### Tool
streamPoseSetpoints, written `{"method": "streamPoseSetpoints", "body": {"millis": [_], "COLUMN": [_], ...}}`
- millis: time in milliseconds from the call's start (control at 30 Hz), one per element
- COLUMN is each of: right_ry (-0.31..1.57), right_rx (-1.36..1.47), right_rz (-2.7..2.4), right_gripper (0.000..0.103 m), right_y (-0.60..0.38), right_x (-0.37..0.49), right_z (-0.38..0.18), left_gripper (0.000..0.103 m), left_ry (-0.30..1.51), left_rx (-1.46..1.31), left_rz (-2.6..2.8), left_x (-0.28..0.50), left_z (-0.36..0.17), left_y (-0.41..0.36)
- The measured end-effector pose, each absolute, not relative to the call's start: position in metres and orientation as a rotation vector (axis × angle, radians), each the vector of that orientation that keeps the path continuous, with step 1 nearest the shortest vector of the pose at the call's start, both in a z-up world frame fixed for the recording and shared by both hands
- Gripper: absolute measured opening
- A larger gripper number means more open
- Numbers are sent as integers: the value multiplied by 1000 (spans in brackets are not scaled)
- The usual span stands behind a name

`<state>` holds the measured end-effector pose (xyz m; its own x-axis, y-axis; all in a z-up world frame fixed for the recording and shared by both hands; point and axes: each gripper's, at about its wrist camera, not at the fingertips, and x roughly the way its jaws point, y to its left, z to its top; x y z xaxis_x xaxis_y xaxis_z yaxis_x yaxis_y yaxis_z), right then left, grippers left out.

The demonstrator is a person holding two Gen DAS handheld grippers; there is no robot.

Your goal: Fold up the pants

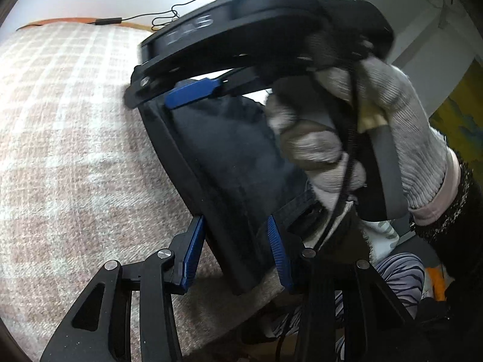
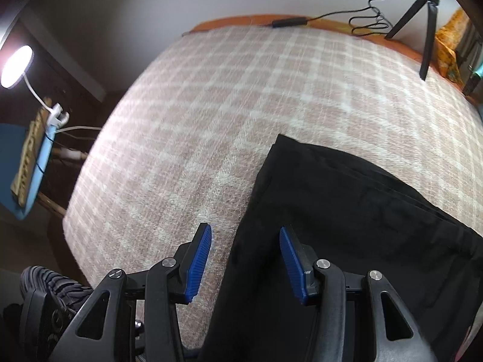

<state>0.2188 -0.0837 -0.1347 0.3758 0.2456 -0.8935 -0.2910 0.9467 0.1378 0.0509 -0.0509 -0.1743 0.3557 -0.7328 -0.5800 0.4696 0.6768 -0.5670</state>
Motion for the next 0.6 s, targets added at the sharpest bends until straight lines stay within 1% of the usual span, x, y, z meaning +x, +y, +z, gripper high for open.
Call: {"method": "streamPoseSetpoints", "body": {"millis": [200, 300, 333, 367, 433, 500, 567, 600], "right_ry": [1187, 1215, 1225, 1238, 1251, 1252, 1247, 1245], "right_rx": [-145, -200, -212, -226, -251, -277, -277, -268], "right_rz": [279, 247, 239, 227, 204, 197, 207, 212], "right_gripper": [47, 43, 41, 35, 29, 24, 15, 14], "right_y": [-60, -50, -48, -46, -44, -42, -41, -41], "right_x": [229, 234, 235, 237, 240, 241, 241, 242], "right_z": [-145, -148, -151, -153, -158, -160, -160, -160], "left_gripper": [40, 40, 40, 40, 40, 40, 40, 40], "left_ry": [893, 891, 892, 892, 891, 888, 886, 886], "left_rx": [-294, -288, -286, -284, -279, -277, -271, -267], "left_rz": [-797, -795, -793, -792, -788, -783, -775, -767], "left_x": [51, 51, 51, 51, 50, 49, 48, 46], "left_z": [-171, -172, -172, -172, -173, -172, -171, -171], "left_y": [-57, -61, -61, -61, -62, -63, -62, -63]}}
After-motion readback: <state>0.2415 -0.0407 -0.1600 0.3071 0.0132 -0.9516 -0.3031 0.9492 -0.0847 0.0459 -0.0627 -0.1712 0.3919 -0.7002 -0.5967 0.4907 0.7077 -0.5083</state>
